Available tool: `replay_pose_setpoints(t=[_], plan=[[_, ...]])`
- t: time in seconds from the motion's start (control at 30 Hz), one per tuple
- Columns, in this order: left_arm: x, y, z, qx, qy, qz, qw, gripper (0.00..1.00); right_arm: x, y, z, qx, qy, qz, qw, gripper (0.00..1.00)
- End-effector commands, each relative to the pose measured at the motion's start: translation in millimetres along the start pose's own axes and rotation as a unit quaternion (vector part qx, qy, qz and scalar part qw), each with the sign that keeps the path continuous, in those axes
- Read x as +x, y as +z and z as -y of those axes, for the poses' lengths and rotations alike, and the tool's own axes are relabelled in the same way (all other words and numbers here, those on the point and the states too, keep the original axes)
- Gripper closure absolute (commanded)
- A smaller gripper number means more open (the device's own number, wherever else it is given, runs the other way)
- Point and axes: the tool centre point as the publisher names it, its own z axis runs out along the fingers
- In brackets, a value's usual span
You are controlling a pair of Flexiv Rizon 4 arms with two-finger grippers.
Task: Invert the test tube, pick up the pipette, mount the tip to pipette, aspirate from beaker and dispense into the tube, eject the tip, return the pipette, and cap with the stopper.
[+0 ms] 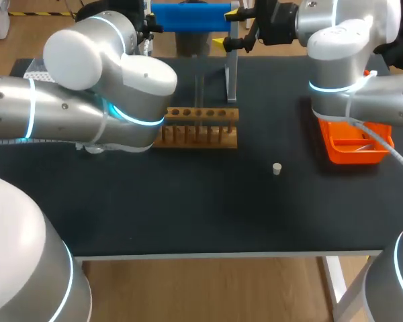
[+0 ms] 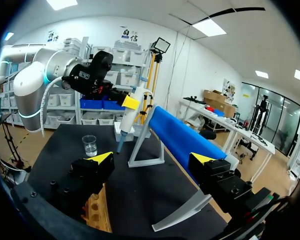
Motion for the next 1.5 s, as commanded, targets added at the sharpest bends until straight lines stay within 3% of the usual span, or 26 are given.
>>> replay_pose_setpoints(t=[0.03,1.5], plan=[[1.8,5,6.3,-0.029,-0.003,0.007,1.0,1.0,-1,-1,0,0.0,0.0,-0.001,1.0,0.0],[-3.7,55,0.8,-0.105,-0.022,0.008,0.994,1.0,-1,-1,0,0.0,0.0,-0.001,1.0,0.0]])
